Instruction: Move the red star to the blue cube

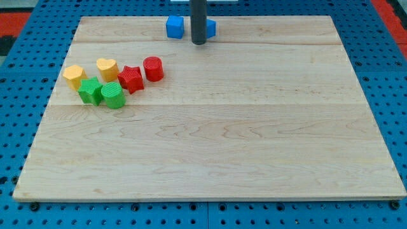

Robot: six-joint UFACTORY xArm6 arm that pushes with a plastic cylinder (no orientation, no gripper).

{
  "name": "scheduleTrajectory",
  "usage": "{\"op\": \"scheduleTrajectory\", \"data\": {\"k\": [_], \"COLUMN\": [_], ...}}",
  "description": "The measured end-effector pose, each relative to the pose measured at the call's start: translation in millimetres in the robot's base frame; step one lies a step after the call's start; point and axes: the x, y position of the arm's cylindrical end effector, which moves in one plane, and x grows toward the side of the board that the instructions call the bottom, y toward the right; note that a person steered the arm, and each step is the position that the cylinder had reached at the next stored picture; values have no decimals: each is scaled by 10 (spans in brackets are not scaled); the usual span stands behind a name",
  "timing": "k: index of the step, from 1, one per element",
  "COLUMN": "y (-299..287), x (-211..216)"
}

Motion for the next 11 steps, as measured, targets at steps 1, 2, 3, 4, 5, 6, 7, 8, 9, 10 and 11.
{"op": "scheduleTrajectory", "data": {"k": [1, 2, 3, 4, 5, 6, 7, 8, 9, 10, 11], "y": [259, 232, 125, 263, 314, 19, -795, -1393, -1404, -1399, -1315], "x": [-46, -275, -387, -16, 723, 1493, 1746, 1444, 1022, 591, 454]}}
